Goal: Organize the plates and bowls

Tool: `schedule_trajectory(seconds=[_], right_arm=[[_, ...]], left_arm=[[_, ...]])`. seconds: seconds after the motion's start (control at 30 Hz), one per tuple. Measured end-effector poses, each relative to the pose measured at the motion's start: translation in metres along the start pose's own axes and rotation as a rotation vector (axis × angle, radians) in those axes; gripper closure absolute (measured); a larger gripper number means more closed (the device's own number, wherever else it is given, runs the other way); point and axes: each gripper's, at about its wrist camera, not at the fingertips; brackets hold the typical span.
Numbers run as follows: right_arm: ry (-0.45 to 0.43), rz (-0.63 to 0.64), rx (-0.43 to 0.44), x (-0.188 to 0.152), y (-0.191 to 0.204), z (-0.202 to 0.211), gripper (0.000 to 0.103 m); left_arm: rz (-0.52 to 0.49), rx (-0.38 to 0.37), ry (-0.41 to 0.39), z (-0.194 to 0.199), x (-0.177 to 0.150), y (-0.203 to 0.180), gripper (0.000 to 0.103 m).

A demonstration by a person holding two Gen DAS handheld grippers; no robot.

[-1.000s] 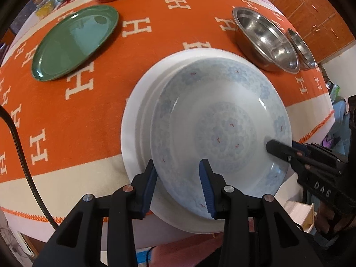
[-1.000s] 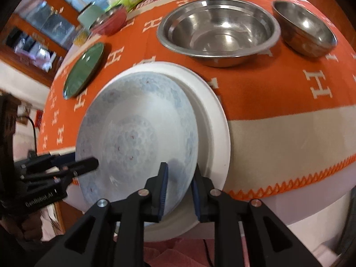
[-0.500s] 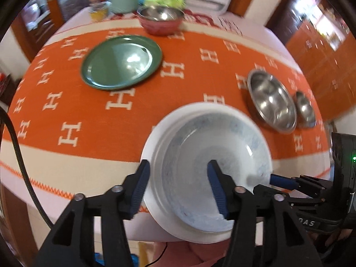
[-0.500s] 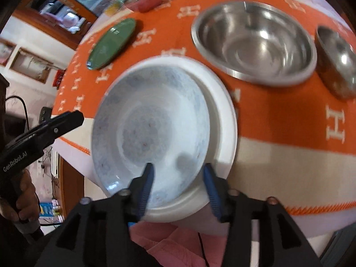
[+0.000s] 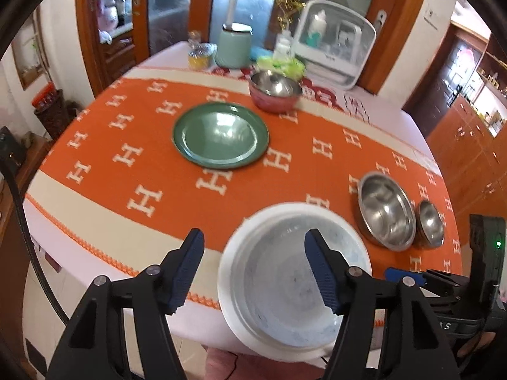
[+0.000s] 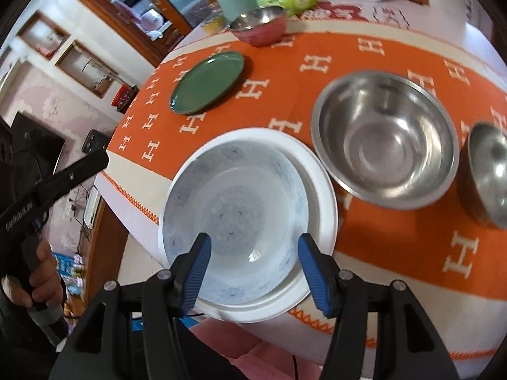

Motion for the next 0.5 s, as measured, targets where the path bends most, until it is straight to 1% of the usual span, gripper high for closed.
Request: schedule_trajectory(seconds=[0.1, 0.17, 0.27, 0.4, 0.5], right_arm=[[-0.053, 0.020, 0.000, 0.009, -0.001, 0.014, 0.046], [-0.098, 0.040, -0.016, 0.015, 0.000, 0.023, 0.046], [-0.159, 0.054, -0.032, 0.022, 0.004, 0.035, 0.046], [-0.244, 0.084, -0.071, 0.029, 0.012, 0.052, 0.046], [-0.308, 0.073, -0.083, 0.036, 0.017, 0.059, 0.046]], left_arm=[[0.027, -0.015, -0.050, 0.008, 0.003, 0.005, 0.038], [0.031, -0.016, -0.070, 0.012, 0.005, 0.007, 0.037], [0.033, -0.008, -0.103, 0.018, 0.010, 0.012, 0.034], [0.032, -0.011, -0.151, 0.025, 0.019, 0.021, 0.034], [0.015, -0.014, -0.171, 0.028, 0.029, 0.028, 0.034]])
Point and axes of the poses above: each gripper's, at about its wrist camera, not at the fingertips, and z roughly against the way its jaws point, y to its left, x to its top, and after that the axes turned 1 degree about y, right-handed
